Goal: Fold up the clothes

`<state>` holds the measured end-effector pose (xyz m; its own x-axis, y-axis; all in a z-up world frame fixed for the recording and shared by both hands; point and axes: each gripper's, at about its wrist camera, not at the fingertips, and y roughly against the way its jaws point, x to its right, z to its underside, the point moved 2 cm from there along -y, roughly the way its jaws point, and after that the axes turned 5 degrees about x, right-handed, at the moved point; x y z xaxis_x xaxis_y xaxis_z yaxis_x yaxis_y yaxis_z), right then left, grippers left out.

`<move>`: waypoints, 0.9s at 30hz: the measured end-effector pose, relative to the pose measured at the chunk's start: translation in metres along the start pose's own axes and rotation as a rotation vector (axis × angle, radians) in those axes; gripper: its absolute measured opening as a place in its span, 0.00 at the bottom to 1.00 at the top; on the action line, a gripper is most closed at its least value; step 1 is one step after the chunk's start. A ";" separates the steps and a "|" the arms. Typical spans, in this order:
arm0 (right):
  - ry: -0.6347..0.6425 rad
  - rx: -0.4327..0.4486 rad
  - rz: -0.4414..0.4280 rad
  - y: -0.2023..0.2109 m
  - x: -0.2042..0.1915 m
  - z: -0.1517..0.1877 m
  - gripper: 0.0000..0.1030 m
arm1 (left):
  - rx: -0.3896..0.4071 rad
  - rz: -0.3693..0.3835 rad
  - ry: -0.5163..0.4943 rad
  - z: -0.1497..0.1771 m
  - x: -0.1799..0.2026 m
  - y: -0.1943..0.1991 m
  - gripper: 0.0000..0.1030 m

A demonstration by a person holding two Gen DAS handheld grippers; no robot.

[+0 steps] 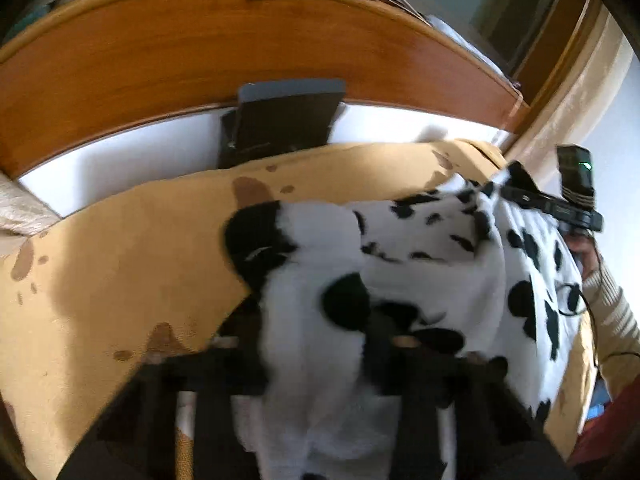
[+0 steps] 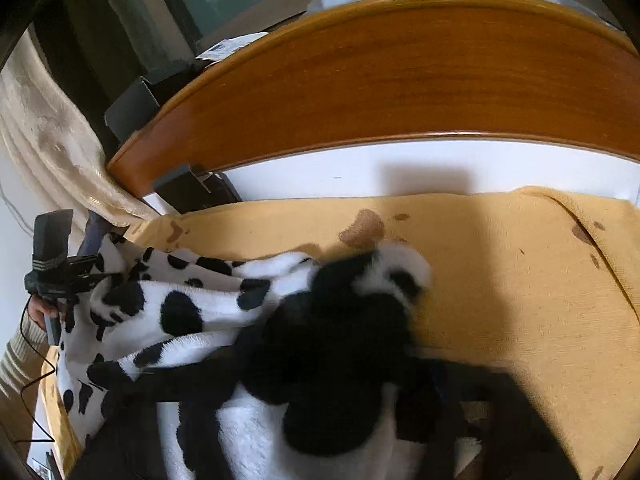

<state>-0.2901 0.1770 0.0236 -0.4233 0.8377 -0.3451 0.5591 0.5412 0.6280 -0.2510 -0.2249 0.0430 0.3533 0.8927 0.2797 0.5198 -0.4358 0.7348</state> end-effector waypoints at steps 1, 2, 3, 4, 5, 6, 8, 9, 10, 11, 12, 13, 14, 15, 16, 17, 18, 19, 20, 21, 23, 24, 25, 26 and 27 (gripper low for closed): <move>-0.008 0.010 0.004 0.003 0.001 0.001 0.23 | 0.028 -0.006 0.029 0.000 -0.004 0.005 0.24; -0.010 0.032 0.006 0.009 0.000 0.000 0.22 | 0.070 -0.004 0.073 -0.001 -0.010 0.014 0.21; -0.012 0.056 0.009 0.016 -0.001 0.000 0.21 | 0.112 0.001 0.113 -0.002 -0.015 0.023 0.21; -0.019 0.082 0.007 0.024 -0.003 -0.002 0.21 | 0.152 0.005 0.146 -0.002 -0.020 0.032 0.20; -0.024 0.105 0.007 0.031 -0.004 -0.003 0.21 | 0.190 0.009 0.173 -0.003 -0.024 0.041 0.20; -0.023 0.128 0.012 0.036 -0.006 -0.005 0.21 | 0.220 0.010 0.194 -0.004 -0.027 0.047 0.20; 0.010 0.144 0.045 0.037 -0.013 -0.010 0.21 | 0.254 -0.022 0.211 -0.007 -0.028 0.051 0.20; 0.027 0.152 0.062 0.037 -0.016 -0.012 0.21 | 0.246 -0.049 0.208 -0.009 -0.027 0.047 0.20; 0.042 0.134 0.090 0.030 -0.017 -0.013 0.21 | 0.235 -0.075 0.207 -0.010 -0.027 0.042 0.20; 0.056 0.114 0.119 0.022 -0.018 -0.013 0.21 | 0.211 -0.100 0.214 -0.010 -0.028 0.033 0.20; 0.070 0.096 0.142 0.016 -0.016 -0.013 0.21 | 0.182 -0.124 0.222 -0.008 -0.029 0.023 0.20; 0.074 0.072 0.163 0.009 -0.013 -0.010 0.21 | 0.151 -0.148 0.225 -0.006 -0.030 0.014 0.20; 0.078 0.046 0.184 0.001 -0.010 -0.007 0.21 | 0.121 -0.170 0.228 -0.003 -0.031 0.005 0.23; 0.082 0.020 0.204 -0.007 -0.007 -0.005 0.22 | 0.096 -0.186 0.227 0.001 -0.032 -0.003 0.25; 0.080 -0.003 0.209 -0.012 -0.004 -0.002 0.22 | 0.076 -0.207 0.218 0.003 -0.032 -0.007 0.32; 0.079 -0.018 0.209 -0.014 -0.001 0.000 0.26 | 0.069 -0.241 0.203 0.004 -0.032 -0.007 0.45; 0.078 -0.032 0.207 -0.016 0.002 0.001 0.34 | 0.062 -0.275 0.189 0.005 -0.033 -0.007 0.54; 0.084 -0.031 0.230 -0.014 0.003 0.001 0.44 | 0.057 -0.310 0.175 0.006 -0.033 -0.005 0.72; 0.092 -0.022 0.263 -0.010 0.005 0.000 0.67 | 0.059 -0.350 0.165 0.005 -0.035 0.000 0.83; 0.101 -0.012 0.296 -0.007 0.006 -0.001 0.81 | 0.063 -0.382 0.158 0.005 -0.036 0.005 0.83; 0.117 0.039 0.347 0.010 0.008 -0.004 0.82 | 0.084 -0.404 0.170 0.004 -0.038 0.020 0.84; 0.124 0.066 0.371 0.019 0.008 -0.005 0.82 | 0.097 -0.418 0.173 0.004 -0.038 0.028 0.84; 0.135 0.102 0.395 0.030 0.006 -0.007 0.82 | 0.115 -0.441 0.171 0.003 -0.034 0.038 0.84; 0.146 0.140 0.418 0.040 0.002 -0.009 0.82 | 0.134 -0.464 0.168 0.002 -0.031 0.047 0.84; 0.164 0.169 0.413 0.051 -0.002 -0.010 0.82 | 0.153 -0.486 0.162 0.001 -0.028 0.057 0.84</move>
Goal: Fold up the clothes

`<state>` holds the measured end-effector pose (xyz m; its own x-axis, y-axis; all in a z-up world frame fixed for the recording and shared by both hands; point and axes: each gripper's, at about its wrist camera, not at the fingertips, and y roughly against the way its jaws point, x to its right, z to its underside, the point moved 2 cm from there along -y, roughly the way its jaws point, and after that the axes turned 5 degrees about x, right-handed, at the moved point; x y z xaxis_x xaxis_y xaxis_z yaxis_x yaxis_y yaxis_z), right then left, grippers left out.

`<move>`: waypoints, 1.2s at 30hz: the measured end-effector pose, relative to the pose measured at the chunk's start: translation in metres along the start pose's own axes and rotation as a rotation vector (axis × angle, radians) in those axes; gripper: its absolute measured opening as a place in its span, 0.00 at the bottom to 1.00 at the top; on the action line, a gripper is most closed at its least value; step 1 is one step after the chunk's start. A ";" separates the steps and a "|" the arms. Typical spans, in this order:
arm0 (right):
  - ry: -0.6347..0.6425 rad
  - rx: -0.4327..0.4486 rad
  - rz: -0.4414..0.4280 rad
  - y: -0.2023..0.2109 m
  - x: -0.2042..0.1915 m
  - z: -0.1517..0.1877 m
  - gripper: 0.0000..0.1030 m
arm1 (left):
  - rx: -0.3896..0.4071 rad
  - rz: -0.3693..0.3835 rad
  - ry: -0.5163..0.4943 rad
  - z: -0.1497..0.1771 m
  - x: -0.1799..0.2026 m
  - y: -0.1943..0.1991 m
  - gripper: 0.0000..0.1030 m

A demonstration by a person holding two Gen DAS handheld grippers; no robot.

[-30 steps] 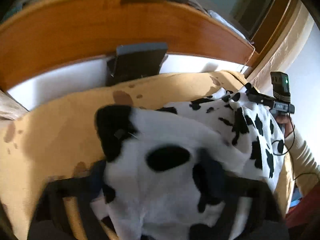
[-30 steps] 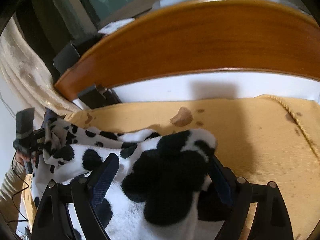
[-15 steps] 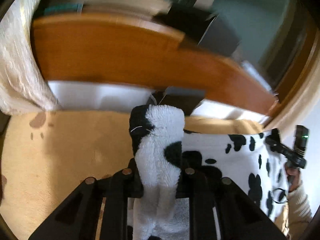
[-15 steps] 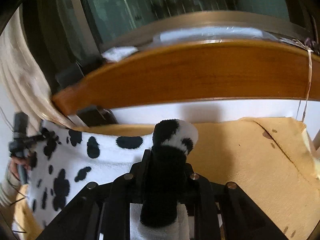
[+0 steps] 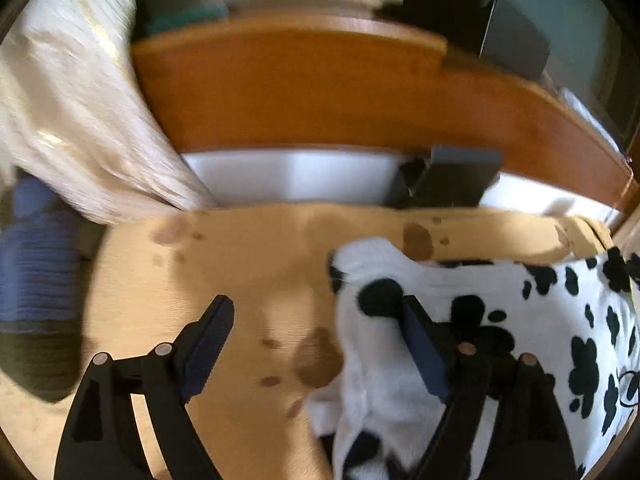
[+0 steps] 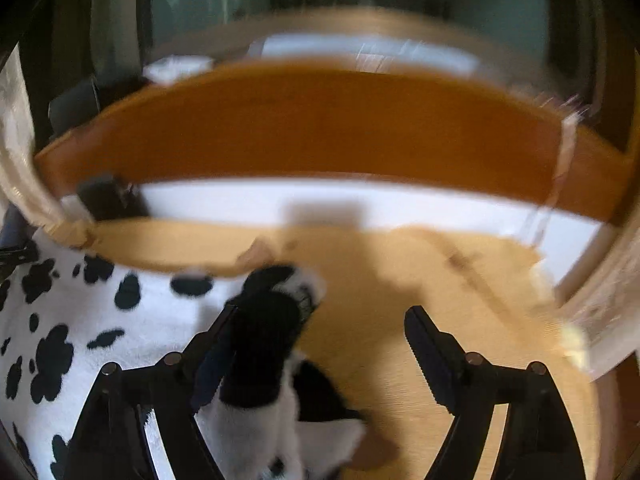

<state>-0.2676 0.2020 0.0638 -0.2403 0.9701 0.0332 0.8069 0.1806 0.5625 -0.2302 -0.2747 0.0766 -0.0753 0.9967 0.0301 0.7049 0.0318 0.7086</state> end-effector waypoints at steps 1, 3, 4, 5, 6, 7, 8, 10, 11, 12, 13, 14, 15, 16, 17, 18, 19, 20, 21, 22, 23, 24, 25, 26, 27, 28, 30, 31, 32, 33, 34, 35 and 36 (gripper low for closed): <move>0.021 0.023 -0.011 0.010 -0.006 -0.004 0.82 | 0.025 -0.016 -0.011 -0.002 0.001 0.012 0.84; 0.065 0.069 -0.034 0.030 -0.020 -0.011 0.82 | 0.080 -0.008 -0.035 -0.007 0.008 0.035 0.84; 0.093 0.072 -0.051 0.033 -0.033 -0.012 0.82 | 0.097 0.010 -0.040 -0.014 0.012 0.038 0.84; 0.125 0.065 -0.074 0.035 -0.046 -0.013 0.82 | 0.109 0.040 -0.041 -0.015 0.020 0.046 0.87; 0.152 0.037 -0.097 0.031 -0.059 -0.011 0.82 | 0.109 0.089 -0.041 -0.014 0.029 0.052 0.90; 0.178 0.006 -0.120 0.026 -0.071 -0.008 0.82 | 0.093 0.137 -0.043 -0.011 0.040 0.053 0.98; 0.204 -0.024 -0.144 0.021 -0.084 -0.005 0.82 | 0.074 0.173 -0.049 -0.007 0.050 0.051 1.00; 0.256 -0.085 -0.191 0.011 -0.109 0.000 0.82 | 0.014 0.185 -0.081 0.005 0.072 0.034 1.00; 0.264 -0.112 -0.195 0.004 -0.115 0.005 0.82 | -0.015 0.191 -0.097 0.011 0.082 0.026 1.00; 0.263 -0.141 -0.191 -0.005 -0.117 0.011 0.82 | -0.044 0.184 -0.114 0.017 0.091 0.016 1.00; 0.261 -0.174 -0.175 -0.014 -0.114 0.018 0.82 | -0.070 0.144 -0.133 0.024 0.094 0.003 1.00; 0.261 -0.206 -0.152 -0.023 -0.110 0.025 0.82 | -0.091 0.105 -0.145 0.030 0.093 -0.008 1.00; 0.250 -0.238 -0.133 -0.033 -0.103 0.030 0.82 | -0.109 0.068 -0.155 0.036 0.089 -0.021 1.00; 0.221 -0.265 -0.140 -0.042 -0.097 0.036 0.82 | -0.106 0.067 -0.152 0.040 0.084 -0.026 1.00; 0.189 -0.278 -0.163 -0.048 -0.090 0.039 0.83 | -0.100 0.071 -0.146 0.043 0.080 -0.030 1.00; 0.166 -0.278 -0.182 -0.049 -0.085 0.040 0.83 | -0.084 0.083 -0.135 0.044 0.076 -0.028 1.00; 0.177 -0.278 -0.178 -0.050 -0.087 0.040 0.83 | -0.080 0.084 -0.133 0.044 0.076 -0.028 1.00; 0.192 -0.278 -0.170 -0.050 -0.089 0.041 0.85 | -0.076 0.086 -0.131 0.045 0.076 -0.028 1.00; 0.207 -0.278 -0.163 -0.050 -0.091 0.041 0.86 | -0.074 0.085 -0.131 0.046 0.076 -0.028 1.00; 0.218 -0.277 -0.153 -0.050 -0.093 0.042 0.86 | -0.076 0.081 -0.137 0.046 0.077 -0.028 1.00; 0.228 -0.275 -0.143 -0.050 -0.095 0.043 0.86 | -0.083 0.078 -0.140 0.046 0.079 -0.028 1.00; 0.224 -0.276 -0.146 -0.050 -0.094 0.043 0.86 | -0.091 0.075 -0.143 0.045 0.080 -0.028 1.00; 0.218 -0.278 -0.150 -0.050 -0.092 0.043 0.86 | -0.100 0.072 -0.144 0.045 0.081 -0.028 1.00; 0.213 -0.279 -0.155 -0.049 -0.090 0.043 0.86 | -0.114 0.071 -0.140 0.042 0.081 -0.026 1.00; 0.201 -0.283 -0.158 -0.047 -0.089 0.039 0.86 | -0.124 0.074 -0.129 0.038 0.082 -0.022 1.00; 0.190 -0.288 -0.160 -0.045 -0.088 0.035 0.86 | -0.122 0.086 -0.118 0.035 0.083 -0.016 1.00; 0.173 -0.245 -0.139 -0.039 -0.092 0.022 0.86 | -0.113 0.110 -0.103 0.026 0.087 -0.010 1.00; 0.181 -0.225 -0.127 -0.036 -0.095 0.016 0.86 | -0.109 0.111 -0.100 0.021 0.089 -0.010 1.00; 0.192 -0.206 -0.116 -0.034 -0.097 0.010 0.86 | -0.111 0.086 -0.101 0.017 0.089 -0.015 1.00; 0.199 -0.208 -0.101 -0.037 -0.099 0.006 0.86 | -0.117 0.059 -0.100 0.013 0.089 -0.020 1.00; 0.205 -0.211 -0.086 -0.041 -0.100 0.002 0.86 | -0.132 0.030 -0.092 0.010 0.087 -0.028 1.00; 0.198 -0.244 -0.086 -0.051 -0.098 0.004 0.86 | -0.158 0.004 -0.080 0.009 0.083 -0.039 1.00; 0.189 -0.280 -0.088 -0.061 -0.096 0.008 0.86 | -0.187 -0.011 -0.069 0.011 0.078 -0.050 1.00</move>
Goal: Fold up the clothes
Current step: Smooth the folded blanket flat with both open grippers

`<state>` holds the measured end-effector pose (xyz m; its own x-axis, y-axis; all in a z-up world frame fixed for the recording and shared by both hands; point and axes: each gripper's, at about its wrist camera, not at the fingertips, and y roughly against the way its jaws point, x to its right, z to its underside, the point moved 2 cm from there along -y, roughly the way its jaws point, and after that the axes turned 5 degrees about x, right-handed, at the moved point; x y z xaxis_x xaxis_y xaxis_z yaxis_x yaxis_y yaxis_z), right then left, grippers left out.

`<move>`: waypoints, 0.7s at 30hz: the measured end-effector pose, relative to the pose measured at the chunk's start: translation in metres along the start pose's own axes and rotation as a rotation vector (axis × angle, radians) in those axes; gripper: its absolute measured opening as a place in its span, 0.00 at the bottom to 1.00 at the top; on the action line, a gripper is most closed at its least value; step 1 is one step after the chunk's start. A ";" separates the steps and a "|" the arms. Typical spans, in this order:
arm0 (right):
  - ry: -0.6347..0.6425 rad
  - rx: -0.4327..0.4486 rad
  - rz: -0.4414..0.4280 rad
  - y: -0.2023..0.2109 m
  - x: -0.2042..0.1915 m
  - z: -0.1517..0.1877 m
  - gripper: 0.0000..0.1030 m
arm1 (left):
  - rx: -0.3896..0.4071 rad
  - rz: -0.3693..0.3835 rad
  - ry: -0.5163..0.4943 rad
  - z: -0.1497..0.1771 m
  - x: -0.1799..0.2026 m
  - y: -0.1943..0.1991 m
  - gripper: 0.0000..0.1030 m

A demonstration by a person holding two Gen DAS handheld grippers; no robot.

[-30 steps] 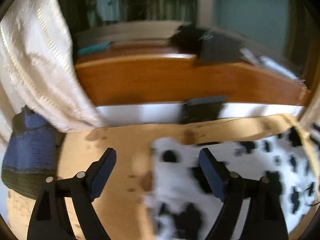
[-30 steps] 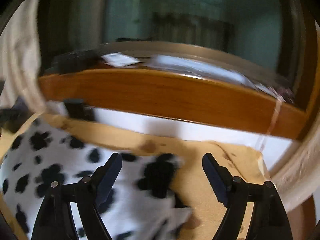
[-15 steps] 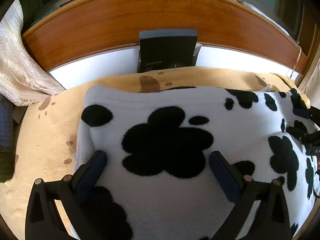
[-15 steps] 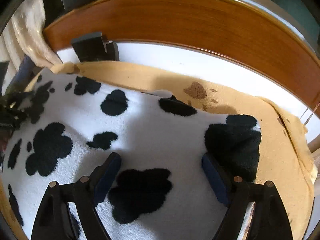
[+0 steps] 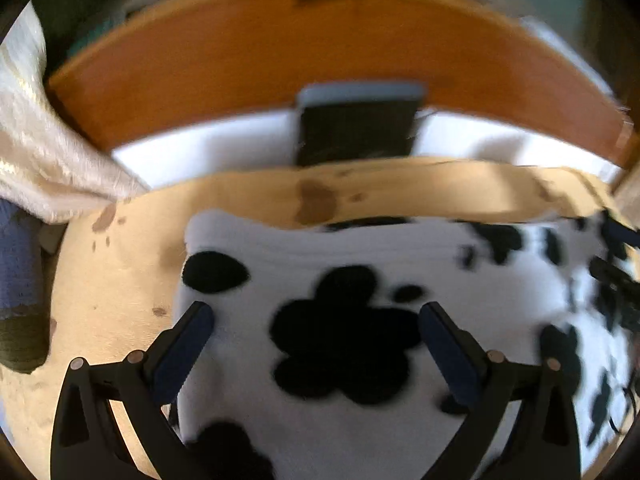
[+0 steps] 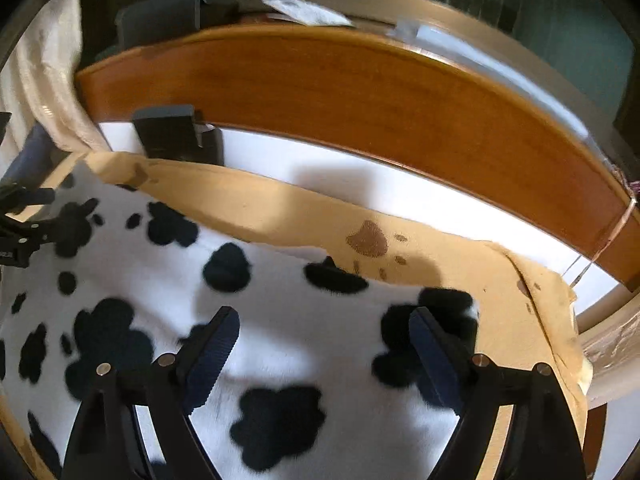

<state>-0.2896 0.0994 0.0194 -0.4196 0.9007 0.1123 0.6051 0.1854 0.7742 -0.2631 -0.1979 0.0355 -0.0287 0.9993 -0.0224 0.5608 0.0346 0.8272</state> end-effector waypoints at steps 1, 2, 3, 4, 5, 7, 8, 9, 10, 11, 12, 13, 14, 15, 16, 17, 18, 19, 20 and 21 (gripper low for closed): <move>-0.010 -0.036 -0.007 -0.011 0.003 0.001 0.86 | -0.008 0.012 0.007 0.002 -0.003 -0.007 1.00; -0.019 -0.071 -0.013 -0.022 0.006 0.002 0.86 | -0.015 0.024 0.015 0.003 -0.006 -0.013 1.00; -0.023 -0.092 -0.036 -0.030 0.008 0.007 0.91 | -0.019 0.035 0.022 0.005 -0.009 -0.018 1.00; -0.034 -0.075 -0.046 -0.030 0.011 0.008 0.92 | -0.011 0.043 0.027 0.006 -0.010 -0.017 1.00; -0.030 -0.073 -0.045 -0.030 0.011 0.009 0.92 | -0.005 0.049 0.031 0.007 -0.011 -0.016 1.00; -0.020 -0.070 -0.036 -0.030 0.009 0.009 0.93 | 0.001 0.051 0.027 0.008 -0.011 -0.015 1.00; -0.023 -0.066 -0.038 -0.030 0.010 0.010 0.94 | 0.003 0.052 0.028 0.008 -0.011 -0.015 1.00; -0.026 -0.062 -0.041 -0.029 0.011 0.011 0.94 | 0.005 0.052 0.029 0.008 -0.011 -0.015 1.00; -0.030 -0.057 -0.042 -0.029 0.011 0.011 0.94 | 0.008 0.050 0.028 0.009 -0.010 -0.014 1.00; -0.033 -0.052 -0.043 -0.028 0.012 0.012 0.94 | 0.011 0.048 0.028 0.009 -0.010 -0.014 1.00; -0.033 -0.039 -0.040 -0.026 0.012 0.012 0.94 | 0.016 0.046 0.025 0.010 -0.009 -0.012 1.00; -0.033 -0.019 -0.048 -0.021 0.012 0.013 0.94 | 0.020 0.045 0.023 0.010 -0.009 -0.011 1.00; -0.049 0.016 -0.071 -0.011 0.015 0.014 0.94 | 0.025 0.048 0.028 0.010 -0.010 -0.009 1.00; -0.066 0.053 -0.095 0.000 0.019 0.015 0.94 | 0.038 0.055 0.038 0.013 -0.011 0.000 1.00; -0.100 0.093 -0.108 0.015 0.026 0.017 0.94 | 0.056 0.072 0.041 0.015 -0.009 0.009 1.00; -0.135 0.133 -0.120 0.030 0.034 0.020 0.94 | 0.076 0.091 0.040 0.018 -0.007 0.020 1.00; -0.177 0.162 -0.146 0.047 0.046 0.025 0.94 | 0.103 0.120 0.025 0.024 0.000 0.036 1.00; -0.218 0.190 -0.175 0.063 0.058 0.031 0.94 | 0.128 0.150 0.006 0.029 0.008 0.051 1.00; -0.251 0.204 -0.195 0.076 0.067 0.038 0.94 | 0.147 0.183 -0.024 0.035 0.019 0.065 1.00; -0.280 0.206 -0.200 0.086 0.078 0.049 0.94 | 0.164 0.214 -0.060 0.041 0.033 0.078 1.00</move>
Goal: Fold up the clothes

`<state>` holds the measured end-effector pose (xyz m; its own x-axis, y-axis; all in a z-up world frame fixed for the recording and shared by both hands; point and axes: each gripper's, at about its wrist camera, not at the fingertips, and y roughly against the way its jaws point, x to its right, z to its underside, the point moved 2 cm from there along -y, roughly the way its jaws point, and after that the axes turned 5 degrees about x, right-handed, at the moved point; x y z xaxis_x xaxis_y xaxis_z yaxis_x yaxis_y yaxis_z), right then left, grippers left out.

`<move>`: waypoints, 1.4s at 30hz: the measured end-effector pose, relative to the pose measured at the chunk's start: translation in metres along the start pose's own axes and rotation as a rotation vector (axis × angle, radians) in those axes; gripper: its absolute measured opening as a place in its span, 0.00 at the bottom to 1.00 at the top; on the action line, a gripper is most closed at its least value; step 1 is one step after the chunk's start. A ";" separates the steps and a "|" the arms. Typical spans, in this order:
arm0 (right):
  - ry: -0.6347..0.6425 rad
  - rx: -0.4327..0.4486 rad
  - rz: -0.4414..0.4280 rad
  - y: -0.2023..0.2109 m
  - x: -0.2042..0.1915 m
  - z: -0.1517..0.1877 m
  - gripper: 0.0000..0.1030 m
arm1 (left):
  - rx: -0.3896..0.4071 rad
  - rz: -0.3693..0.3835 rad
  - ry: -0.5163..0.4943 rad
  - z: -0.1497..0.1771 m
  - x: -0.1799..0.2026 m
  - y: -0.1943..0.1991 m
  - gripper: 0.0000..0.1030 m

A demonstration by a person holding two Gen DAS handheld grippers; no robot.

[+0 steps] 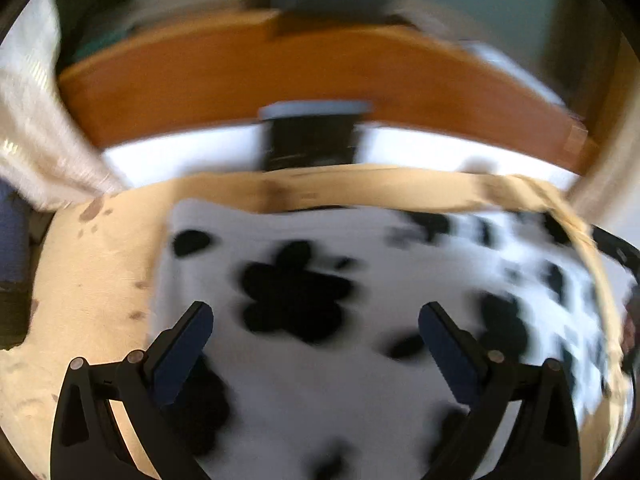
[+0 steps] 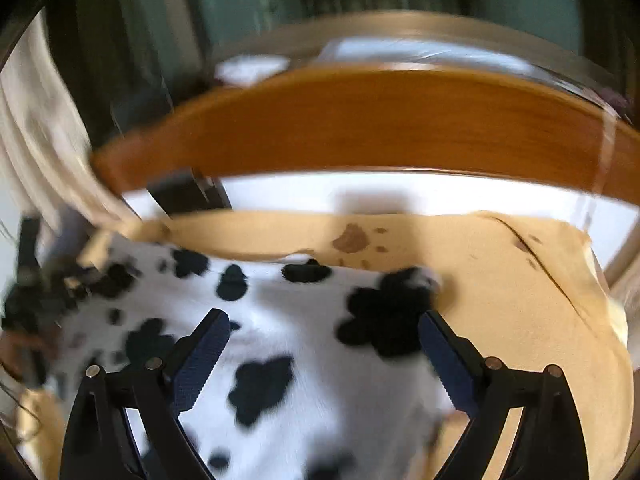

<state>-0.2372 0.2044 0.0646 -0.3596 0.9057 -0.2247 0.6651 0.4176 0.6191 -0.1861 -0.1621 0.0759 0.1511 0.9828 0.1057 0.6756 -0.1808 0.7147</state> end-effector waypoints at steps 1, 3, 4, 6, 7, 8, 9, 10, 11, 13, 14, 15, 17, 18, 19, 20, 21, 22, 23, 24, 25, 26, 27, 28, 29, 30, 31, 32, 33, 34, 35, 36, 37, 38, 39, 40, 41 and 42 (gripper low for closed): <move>-0.029 0.004 -0.001 0.013 0.011 0.005 0.94 | 0.009 0.031 -0.051 0.008 0.021 0.010 1.00; -0.075 0.009 0.029 0.035 0.034 0.023 0.94 | 0.022 0.082 -0.168 0.025 0.066 0.024 1.00; -0.094 0.009 0.047 0.042 0.044 0.032 0.94 | 0.027 0.104 -0.230 0.035 0.089 0.029 1.00; -0.132 0.010 0.084 0.055 0.063 0.051 0.95 | 0.034 0.145 -0.352 0.055 0.135 0.038 1.00; -0.151 0.011 0.102 0.061 0.072 0.060 0.95 | 0.032 0.158 -0.410 0.066 0.159 0.042 1.00; -0.159 0.009 0.115 0.064 0.077 0.070 0.95 | 0.031 0.168 -0.476 0.079 0.184 0.044 1.00; -0.166 0.007 0.128 0.067 0.081 0.080 0.95 | 0.032 0.172 -0.553 0.092 0.211 0.047 1.00; -0.169 0.010 0.134 0.069 0.083 0.089 0.95 | 0.041 0.162 -0.614 0.101 0.228 0.050 1.00; -0.171 0.014 0.139 0.071 0.085 0.097 0.95 | 0.058 0.135 -0.669 0.108 0.242 0.050 1.00; -0.186 0.028 0.136 0.075 0.091 0.110 0.95 | 0.092 0.083 -0.779 0.120 0.272 0.050 1.00; -0.200 0.038 0.127 0.077 0.095 0.115 0.95 | 0.109 0.056 -0.833 0.127 0.286 0.050 1.00; -0.213 0.048 0.118 0.078 0.099 0.120 0.95 | 0.122 0.035 -0.876 0.131 0.298 0.050 1.00; -0.265 0.069 0.081 0.080 0.109 0.128 0.95 | 0.113 0.040 -0.885 0.131 0.308 0.044 1.00; -0.293 0.077 0.062 0.082 0.114 0.130 0.95 | 0.105 0.048 -0.888 0.131 0.312 0.042 1.00; -0.323 0.085 0.041 0.083 0.119 0.131 0.95 | 0.095 0.057 -0.892 0.131 0.317 0.038 1.00; -0.353 0.093 0.020 0.085 0.123 0.133 0.95 | 0.085 0.063 -0.901 0.132 0.320 0.035 1.00; -0.383 0.102 0.000 0.086 0.128 0.134 0.95 | 0.078 0.064 -0.916 0.133 0.324 0.030 1.00; -0.392 0.106 -0.013 0.087 0.129 0.135 0.95 | 0.075 0.055 -0.933 0.133 0.327 0.025 1.00; -0.391 0.105 -0.011 0.087 0.129 0.134 0.95 | 0.073 0.038 -0.951 0.134 0.331 0.021 1.00; -0.389 0.104 -0.007 0.087 0.127 0.134 0.95 | 0.072 0.014 -0.970 0.135 0.335 0.016 1.00; -0.382 0.099 0.001 0.087 0.126 0.133 0.95 | 0.076 -0.006 -0.988 0.136 0.338 0.011 1.00; -0.374 0.094 0.011 0.086 0.124 0.132 0.95 | 0.090 -0.015 -0.999 0.135 0.339 0.009 1.00; -0.366 0.089 0.020 0.085 0.122 0.132 0.95 | 0.095 -0.022 -1.008 0.134 0.342 0.007 1.00; -0.358 0.084 0.030 0.085 0.121 0.132 0.95 | 0.095 -0.032 -1.013 0.133 0.344 0.006 1.00; -0.355 0.082 0.034 0.085 0.120 0.133 0.95 | 0.095 -0.041 -1.015 0.131 0.345 0.004 1.00; -0.353 0.080 0.038 0.084 0.120 0.133 0.95 | 0.091 -0.042 -1.011 0.129 0.346 0.002 1.00; -0.353 0.079 0.037 0.084 0.120 0.134 0.95 | 0.084 -0.033 -0.997 0.128 0.345 0.001 1.00; -0.351 0.078 0.036 0.083 0.120 0.134 0.96 | 0.076 -0.024 -0.982 0.126 0.344 -0.001 1.00; -0.349 0.077 0.036 0.083 0.120 0.134 0.96 | 0.069 -0.014 -0.966 0.125 0.343 -0.002 0.99; -0.347 0.075 0.035 0.083 0.120 0.134 0.97 | 0.059 0.005 -0.948 0.125 0.342 -0.001 0.93; -0.344 0.073 0.036 0.082 0.119 0.134 0.98 | 0.046 0.032 -0.929 0.125 0.340 0.000 0.82; -0.336 0.069 0.039 0.082 0.118 0.134 0.99 | 0.031 0.062 -0.912 0.126 0.339 0.001 0.75; -0.332 0.066 0.043 0.081 0.117 0.134 0.99 | 0.024 0.081 -0.905 0.127 0.338 0.003 0.64; -0.333 0.067 0.042 0.081 0.117 0.134 0.99 | 0.030 0.087 -0.910 0.129 0.339 0.005 0.57; -0.334 0.068 0.040 0.081 0.117 0.134 0.99 | 0.041 0.082 -0.925 0.131 0.340 0.007 0.55; -0.335 0.069 0.038 0.081 0.118 0.134 0.99 | 0.049 0.077 -0.930 0.131 0.340 0.008 0.50; -0.337 0.070 0.036 0.081 0.118 0.135 0.99 | 0.058 0.073 -0.935 0.131 0.340 0.010 0.43; -0.341 0.072 0.032 0.082 0.118 0.135 0.99 | 0.064 0.071 -0.933 0.130 0.339 0.011 0.37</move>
<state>-0.1373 0.3556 -0.0131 -0.1068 0.8855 -0.4523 0.7213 0.3821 0.5777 -0.0330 0.1647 0.0298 0.6922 0.5477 -0.4700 0.6773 -0.2680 0.6852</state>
